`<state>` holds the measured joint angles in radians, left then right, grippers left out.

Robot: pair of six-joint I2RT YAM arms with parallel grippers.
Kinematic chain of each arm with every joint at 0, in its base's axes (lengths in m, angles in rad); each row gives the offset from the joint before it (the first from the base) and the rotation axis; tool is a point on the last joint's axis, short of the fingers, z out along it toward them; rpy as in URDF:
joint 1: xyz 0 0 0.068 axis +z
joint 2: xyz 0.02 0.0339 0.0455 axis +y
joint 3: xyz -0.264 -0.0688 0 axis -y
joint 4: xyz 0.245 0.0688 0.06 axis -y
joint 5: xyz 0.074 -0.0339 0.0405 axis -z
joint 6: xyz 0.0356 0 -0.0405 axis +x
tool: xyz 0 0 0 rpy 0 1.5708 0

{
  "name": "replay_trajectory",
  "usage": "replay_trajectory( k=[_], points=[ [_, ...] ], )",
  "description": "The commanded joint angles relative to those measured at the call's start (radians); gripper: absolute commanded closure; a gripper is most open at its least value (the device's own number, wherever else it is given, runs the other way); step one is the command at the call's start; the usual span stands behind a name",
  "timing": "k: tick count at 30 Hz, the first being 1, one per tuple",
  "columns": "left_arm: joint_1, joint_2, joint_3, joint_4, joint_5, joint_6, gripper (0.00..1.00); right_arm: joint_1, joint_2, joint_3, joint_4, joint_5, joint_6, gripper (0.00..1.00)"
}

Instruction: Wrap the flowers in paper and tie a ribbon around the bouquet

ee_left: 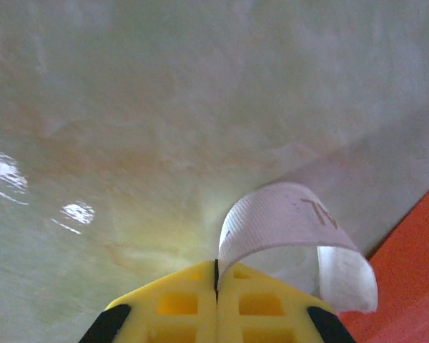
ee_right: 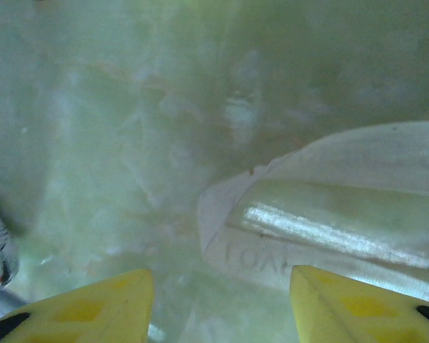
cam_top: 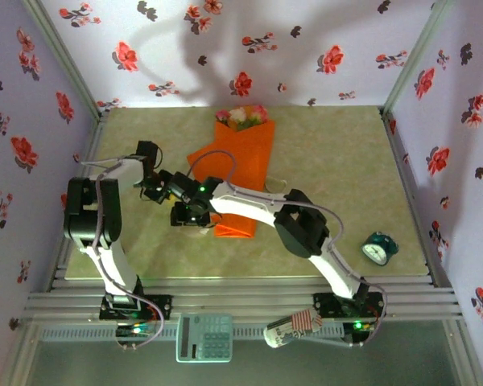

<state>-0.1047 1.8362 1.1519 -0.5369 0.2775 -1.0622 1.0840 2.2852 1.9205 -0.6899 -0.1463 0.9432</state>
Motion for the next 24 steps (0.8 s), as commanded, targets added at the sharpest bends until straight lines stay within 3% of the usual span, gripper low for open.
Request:
replay_trajectory(
  k=[1, 7, 13, 19, 20, 24],
  points=[
    [0.015, 0.001, 0.002, 0.006, 0.044, 0.03, 1.0, -0.013, 0.06, 0.06, -0.102, 0.087, 0.077, 0.45],
    [0.022, -0.014, 0.003, 0.002, 0.053, 0.024, 1.0, -0.022, 0.115, 0.098, -0.048, 0.163, 0.127, 0.47],
    [0.025, -0.023, 0.003, 0.002, 0.061, 0.019, 1.0, -0.025, 0.197, 0.18, -0.101, 0.147, 0.169, 0.58],
    [0.026, -0.025, 0.008, 0.002, 0.069, 0.017, 1.0, -0.025, 0.244, 0.228, -0.158, 0.154, 0.207, 0.52],
    [0.026, -0.025, 0.011, 0.002, 0.071, 0.016, 1.0, -0.024, 0.256, 0.249, -0.177, 0.157, 0.208, 0.55],
    [0.026, -0.024, 0.017, 0.0, 0.069, 0.014, 1.0, -0.024, 0.271, 0.281, -0.218, 0.166, 0.2, 0.89]
  ],
)
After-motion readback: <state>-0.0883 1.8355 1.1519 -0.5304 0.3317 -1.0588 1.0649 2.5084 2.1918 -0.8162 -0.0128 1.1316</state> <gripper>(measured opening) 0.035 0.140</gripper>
